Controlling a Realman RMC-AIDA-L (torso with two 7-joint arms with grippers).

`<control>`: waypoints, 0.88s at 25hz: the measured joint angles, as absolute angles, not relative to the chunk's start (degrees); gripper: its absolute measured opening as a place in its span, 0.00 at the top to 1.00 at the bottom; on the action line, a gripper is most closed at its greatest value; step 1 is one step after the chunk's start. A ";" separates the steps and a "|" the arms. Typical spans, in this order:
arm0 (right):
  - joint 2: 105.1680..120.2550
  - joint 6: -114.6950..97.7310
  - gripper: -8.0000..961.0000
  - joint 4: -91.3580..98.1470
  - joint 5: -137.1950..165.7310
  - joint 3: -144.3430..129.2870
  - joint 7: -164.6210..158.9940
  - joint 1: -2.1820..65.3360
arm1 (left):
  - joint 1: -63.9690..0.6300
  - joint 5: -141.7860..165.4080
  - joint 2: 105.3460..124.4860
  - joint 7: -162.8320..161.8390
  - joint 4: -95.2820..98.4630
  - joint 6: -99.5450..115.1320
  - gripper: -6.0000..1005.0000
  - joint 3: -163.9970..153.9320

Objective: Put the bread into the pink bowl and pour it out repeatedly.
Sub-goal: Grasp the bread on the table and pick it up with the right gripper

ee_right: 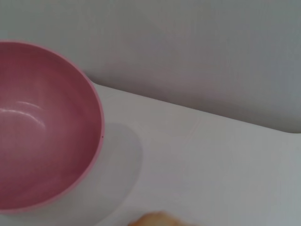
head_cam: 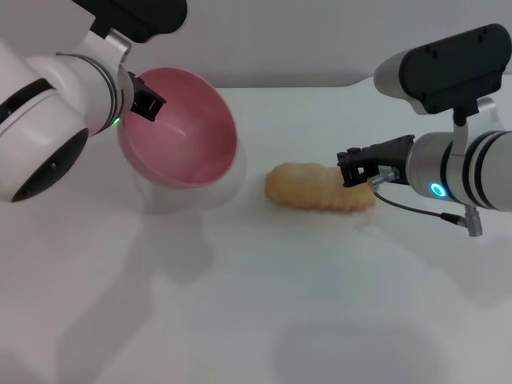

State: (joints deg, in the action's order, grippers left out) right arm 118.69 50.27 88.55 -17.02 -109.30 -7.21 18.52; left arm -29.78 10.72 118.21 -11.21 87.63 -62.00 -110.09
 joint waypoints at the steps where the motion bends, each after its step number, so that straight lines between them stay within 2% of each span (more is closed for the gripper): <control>1: 118.70 50.28 0.73 88.52 -17.02 -109.29 -7.22 18.52 | -29.76 10.72 118.21 -11.21 87.63 -61.99 0.93 -110.09; 7: 118.89 49.91 0.93 87.95 -13.97 -110.01 -7.70 18.25 | -29.90 10.72 118.21 -11.19 87.57 -61.96 0.93 -110.31; 12: 119.01 48.09 0.86 86.72 -12.74 -110.90 -8.33 18.27 | -30.01 10.72 118.21 -11.17 87.52 -61.96 0.93 -110.35; 17: 119.01 45.61 0.61 84.28 -13.21 -110.28 -8.76 18.36 | -30.05 10.72 118.21 -11.05 87.54 -61.96 0.93 -110.47; 22: 119.01 44.32 0.46 79.89 -14.96 -110.09 -9.41 19.94 | -30.06 10.65 118.30 -10.61 87.53 -61.96 0.93 -110.45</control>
State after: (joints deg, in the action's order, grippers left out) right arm 119.01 44.32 79.89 -14.96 -110.09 -9.41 19.94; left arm -30.06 10.65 118.30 -10.61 87.53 -61.96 -110.45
